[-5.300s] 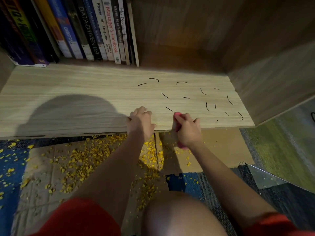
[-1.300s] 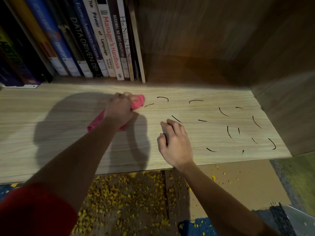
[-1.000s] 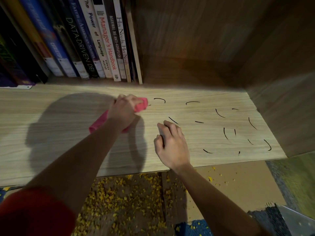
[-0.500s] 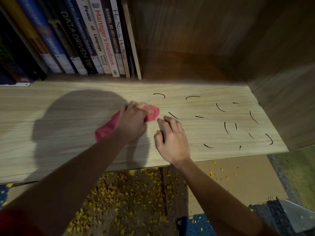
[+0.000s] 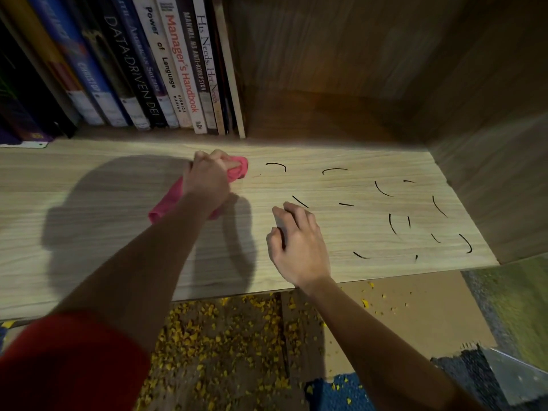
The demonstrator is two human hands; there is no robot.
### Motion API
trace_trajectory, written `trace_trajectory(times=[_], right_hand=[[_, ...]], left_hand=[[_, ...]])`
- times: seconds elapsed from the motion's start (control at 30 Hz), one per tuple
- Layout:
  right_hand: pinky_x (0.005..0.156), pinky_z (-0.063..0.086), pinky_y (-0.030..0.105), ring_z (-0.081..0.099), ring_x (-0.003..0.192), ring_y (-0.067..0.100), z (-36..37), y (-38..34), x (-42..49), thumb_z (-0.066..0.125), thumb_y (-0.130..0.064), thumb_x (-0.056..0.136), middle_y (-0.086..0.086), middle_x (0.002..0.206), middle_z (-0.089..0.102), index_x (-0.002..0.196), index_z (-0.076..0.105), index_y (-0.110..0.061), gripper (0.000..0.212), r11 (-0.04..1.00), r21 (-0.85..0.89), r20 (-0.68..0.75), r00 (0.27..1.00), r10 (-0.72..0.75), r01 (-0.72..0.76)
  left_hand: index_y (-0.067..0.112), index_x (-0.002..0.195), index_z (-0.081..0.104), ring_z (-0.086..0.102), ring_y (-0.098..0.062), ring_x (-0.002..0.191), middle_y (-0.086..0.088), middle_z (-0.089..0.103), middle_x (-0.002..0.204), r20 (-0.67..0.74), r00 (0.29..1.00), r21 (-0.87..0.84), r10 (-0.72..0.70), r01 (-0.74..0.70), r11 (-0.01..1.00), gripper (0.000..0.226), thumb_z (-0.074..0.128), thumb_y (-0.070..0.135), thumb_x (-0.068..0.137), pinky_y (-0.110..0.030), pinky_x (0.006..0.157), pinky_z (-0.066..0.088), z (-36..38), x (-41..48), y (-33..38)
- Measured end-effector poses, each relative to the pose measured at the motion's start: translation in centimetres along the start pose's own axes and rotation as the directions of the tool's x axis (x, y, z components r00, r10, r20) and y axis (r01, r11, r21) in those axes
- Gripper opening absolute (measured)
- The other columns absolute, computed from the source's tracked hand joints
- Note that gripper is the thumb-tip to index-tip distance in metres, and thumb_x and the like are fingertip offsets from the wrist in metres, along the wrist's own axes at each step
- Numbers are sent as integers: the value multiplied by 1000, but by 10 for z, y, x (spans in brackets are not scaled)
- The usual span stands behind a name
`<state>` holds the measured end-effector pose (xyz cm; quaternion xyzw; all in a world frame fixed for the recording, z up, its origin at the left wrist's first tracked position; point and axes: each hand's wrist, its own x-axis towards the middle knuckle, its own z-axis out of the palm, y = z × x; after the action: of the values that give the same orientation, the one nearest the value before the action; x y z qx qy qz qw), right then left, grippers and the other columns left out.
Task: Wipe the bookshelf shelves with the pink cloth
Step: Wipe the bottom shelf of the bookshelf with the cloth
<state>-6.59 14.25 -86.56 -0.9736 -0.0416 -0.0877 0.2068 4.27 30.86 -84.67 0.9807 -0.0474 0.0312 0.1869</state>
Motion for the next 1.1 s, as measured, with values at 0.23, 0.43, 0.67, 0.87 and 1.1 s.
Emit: trace_trajectory(times=[0.23, 0.43, 0.67, 0.87, 1.1], right_hand=[[97, 42, 38, 48, 115, 26, 1, 0, 0, 35, -30, 86, 9, 124, 56, 121, 60, -10, 48, 1000, 7, -32, 999, -7, 7], [97, 40, 38, 47, 116, 26, 1, 2, 0, 34, -31, 86, 9, 125, 55, 122, 59, -10, 49, 1000, 12, -24, 1000, -8, 8], [98, 40, 38, 46, 117, 25, 3, 2, 2, 34, -31, 86, 9, 127, 54, 122, 59, -11, 48, 1000, 19, -18, 1000, -5, 6], [110, 29, 32, 27, 130, 18, -12, -3, -1, 55, -21, 87, 10, 139, 38, 137, 40, -6, 54, 965, 251, 57, 997, 59, -72], [114, -14, 40, -8, 145, 16, -45, 41, 16, 26, -87, 72, 5, 158, -2, 150, 1, -8, 113, 944, -303, 286, 932, 223, -133]], left_hand=[[29, 133, 51, 36, -20, 118, 5, 44, 136, 33, 940, 73, 341, -342, 937, 52, 41, 0, 91, -34, 100, 29, 5, -13, 16], [23, 125, 58, 37, -23, 116, 2, 48, 132, 14, 978, 48, 207, -208, 977, 45, 45, 1, 88, -38, 98, 29, 9, -7, 25], [26, 132, 50, 35, -19, 111, 0, 44, 137, -24, 997, -80, -68, 66, 995, 57, 44, 0, 82, -30, 88, 26, 19, 2, 16], [30, 130, 55, 35, -22, 127, 8, 45, 139, 103, 983, -63, 149, -143, 988, 54, 45, -2, 88, -38, 107, 29, 19, -43, 32], [24, 133, 52, 32, -29, 132, -3, 43, 142, 164, 982, 20, 93, -98, 995, 49, 44, 3, 90, -36, 107, 27, 17, -64, 52]])
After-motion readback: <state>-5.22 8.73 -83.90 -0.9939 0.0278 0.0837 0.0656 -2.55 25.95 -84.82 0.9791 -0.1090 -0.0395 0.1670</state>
